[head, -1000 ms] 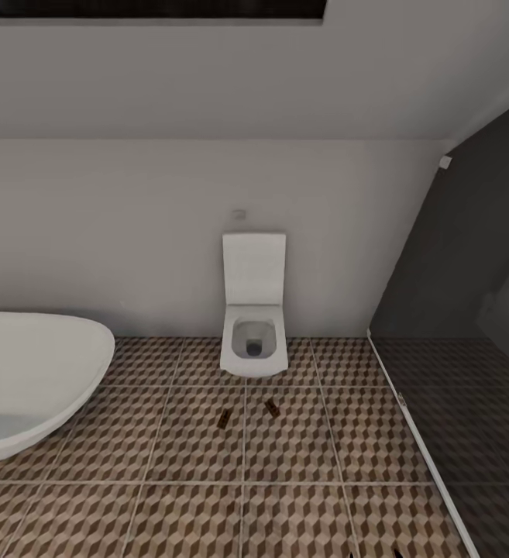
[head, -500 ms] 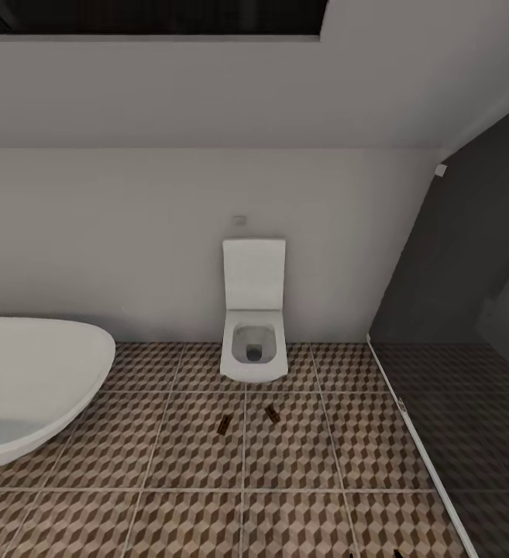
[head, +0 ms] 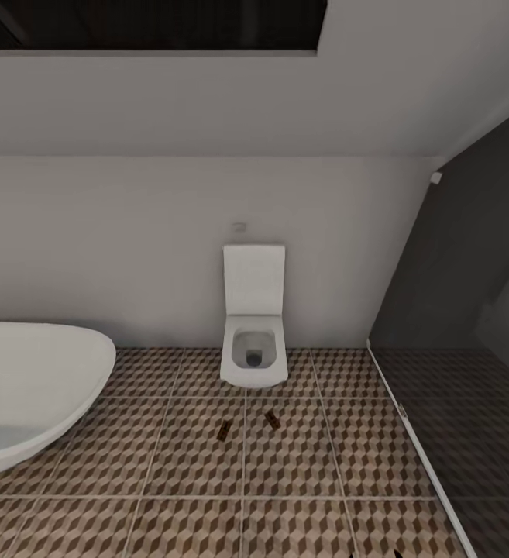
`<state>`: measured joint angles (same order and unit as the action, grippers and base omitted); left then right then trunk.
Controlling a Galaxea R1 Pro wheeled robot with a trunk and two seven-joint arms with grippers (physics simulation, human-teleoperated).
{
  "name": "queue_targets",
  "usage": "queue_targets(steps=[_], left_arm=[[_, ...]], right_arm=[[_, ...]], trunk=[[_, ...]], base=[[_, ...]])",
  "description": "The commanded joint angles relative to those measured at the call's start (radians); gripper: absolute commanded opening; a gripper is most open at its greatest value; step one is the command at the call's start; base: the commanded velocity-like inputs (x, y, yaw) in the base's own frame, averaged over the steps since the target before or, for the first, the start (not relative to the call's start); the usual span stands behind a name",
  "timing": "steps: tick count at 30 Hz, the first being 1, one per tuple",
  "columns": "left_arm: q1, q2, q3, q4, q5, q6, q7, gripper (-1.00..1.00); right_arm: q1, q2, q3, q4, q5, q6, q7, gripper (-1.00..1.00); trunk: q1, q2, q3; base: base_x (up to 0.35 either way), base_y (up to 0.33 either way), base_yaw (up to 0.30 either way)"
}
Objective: Take the four mousetraps from the cabinet in the bathroom and place them on the bathroom floor. Make sure all four end up on the same floor surface, and ensure that at least two of them are either under or directly next to the same bathroom sink.
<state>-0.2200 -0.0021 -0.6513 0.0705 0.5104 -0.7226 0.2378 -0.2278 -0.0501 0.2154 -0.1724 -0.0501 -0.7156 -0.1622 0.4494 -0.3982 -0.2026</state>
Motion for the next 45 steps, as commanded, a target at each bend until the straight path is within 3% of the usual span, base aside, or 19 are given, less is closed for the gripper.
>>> queue_targets(steps=[1,45], left_arm=[[-0.001,-0.001,-0.008,0.003,0.0,-0.003,0.006,1.0],[-0.001,-0.002,-0.008,0.003,0.0,-0.003,0.006,1.0]], right_arm=[[-0.001,0.0,0.009,0.0,-0.005,-0.002,-0.005,1.0],[-0.001,0.001,0.009,0.002,-0.005,-0.002,-0.005,1.0]], trunk=[[0.001,-0.002,0.0],[0.001,-0.002,0.071]], base=[[0.0,0.0,0.0],[0.0,0.0,0.0]])
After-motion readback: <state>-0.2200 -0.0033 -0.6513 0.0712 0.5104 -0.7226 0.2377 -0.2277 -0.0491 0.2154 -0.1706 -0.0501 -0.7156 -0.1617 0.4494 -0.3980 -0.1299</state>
